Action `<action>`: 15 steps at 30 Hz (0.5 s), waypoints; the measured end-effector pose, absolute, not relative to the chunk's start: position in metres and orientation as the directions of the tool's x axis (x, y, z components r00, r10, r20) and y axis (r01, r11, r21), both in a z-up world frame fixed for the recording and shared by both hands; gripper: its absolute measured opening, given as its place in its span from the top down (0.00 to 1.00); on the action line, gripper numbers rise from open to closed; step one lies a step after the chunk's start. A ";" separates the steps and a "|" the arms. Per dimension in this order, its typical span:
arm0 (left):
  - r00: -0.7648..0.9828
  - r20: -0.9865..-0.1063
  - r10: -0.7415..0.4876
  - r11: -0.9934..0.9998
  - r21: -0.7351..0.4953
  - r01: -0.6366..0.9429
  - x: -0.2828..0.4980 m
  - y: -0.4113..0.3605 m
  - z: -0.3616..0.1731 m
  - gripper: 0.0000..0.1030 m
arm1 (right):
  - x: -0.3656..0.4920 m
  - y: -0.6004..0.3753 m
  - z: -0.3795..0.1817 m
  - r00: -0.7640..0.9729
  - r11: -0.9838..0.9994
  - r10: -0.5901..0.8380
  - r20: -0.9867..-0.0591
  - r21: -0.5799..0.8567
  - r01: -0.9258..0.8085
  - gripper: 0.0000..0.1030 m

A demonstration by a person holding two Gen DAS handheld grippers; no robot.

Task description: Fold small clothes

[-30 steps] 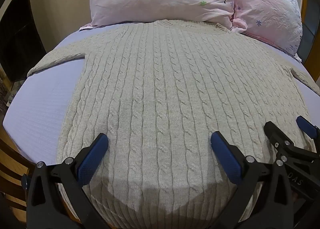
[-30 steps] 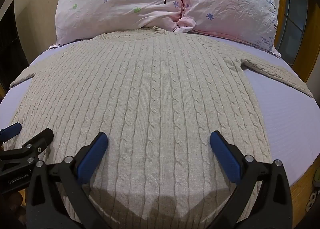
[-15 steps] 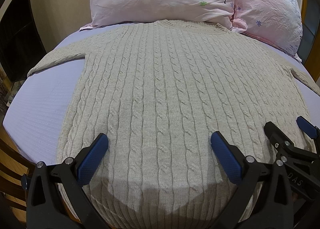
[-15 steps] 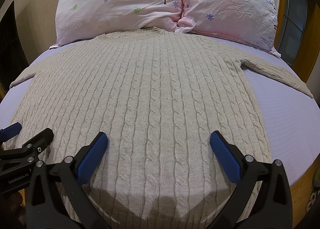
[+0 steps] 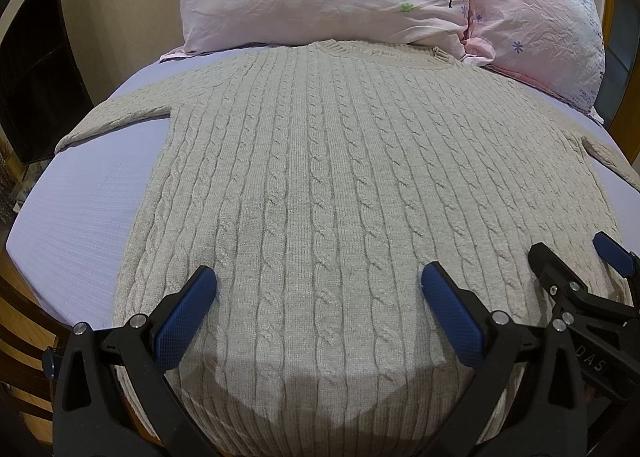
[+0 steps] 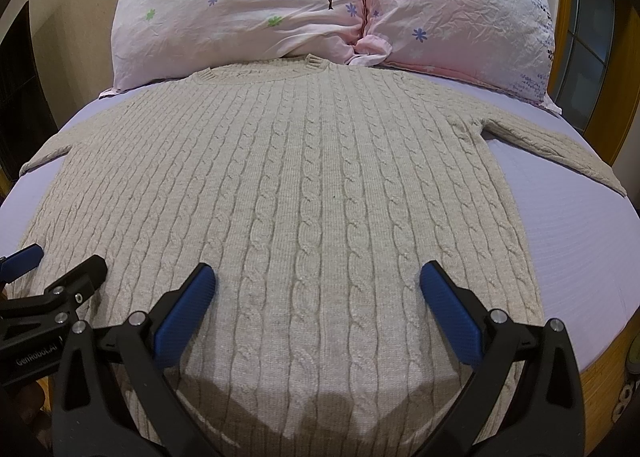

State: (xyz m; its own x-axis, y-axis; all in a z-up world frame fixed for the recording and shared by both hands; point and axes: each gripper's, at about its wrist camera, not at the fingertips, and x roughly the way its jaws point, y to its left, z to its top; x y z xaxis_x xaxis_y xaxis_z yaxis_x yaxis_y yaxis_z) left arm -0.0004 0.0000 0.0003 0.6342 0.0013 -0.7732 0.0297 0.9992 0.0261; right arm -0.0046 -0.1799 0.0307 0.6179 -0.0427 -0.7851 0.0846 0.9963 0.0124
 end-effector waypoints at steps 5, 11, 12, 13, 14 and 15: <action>0.635 -0.773 0.001 0.999 0.026 0.030 0.000 0.000 0.000 0.01 | -0.004 -0.180 0.030 0.617 0.996 -0.043 -0.786 0.012 0.085 0.02; 0.635 -0.773 0.002 0.999 0.026 0.030 0.000 0.000 0.000 0.01 | -0.005 -0.180 0.030 0.618 0.996 -0.043 -0.785 0.012 0.084 0.02; 0.635 -0.773 0.001 0.999 0.026 0.030 0.000 0.000 0.000 0.01 | -0.005 -0.180 0.030 0.617 0.996 -0.043 -0.785 0.012 0.084 0.02; 0.635 -0.772 0.001 0.999 0.026 0.030 0.000 0.000 0.000 0.01 | -0.005 -0.180 0.030 0.618 0.996 -0.043 -0.785 0.012 0.084 0.02; 0.635 -0.772 0.001 0.999 0.026 0.030 0.000 0.000 0.000 0.01 | -0.005 -0.180 0.030 0.618 0.996 -0.043 -0.785 0.012 0.085 0.02; 0.635 -0.772 0.001 0.999 0.026 0.030 0.000 0.000 0.000 0.01 | -0.005 -0.179 0.029 0.618 0.996 -0.043 -0.785 0.012 0.084 0.02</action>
State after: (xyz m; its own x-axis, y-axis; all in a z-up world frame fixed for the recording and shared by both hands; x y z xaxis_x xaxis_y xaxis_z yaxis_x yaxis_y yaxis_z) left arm -0.0004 0.0000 0.0004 0.6352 0.0014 -0.7723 0.0297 0.9992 0.0262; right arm -0.0047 -0.1794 0.0294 0.6177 -0.0430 -0.7853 0.0845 0.9964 0.0119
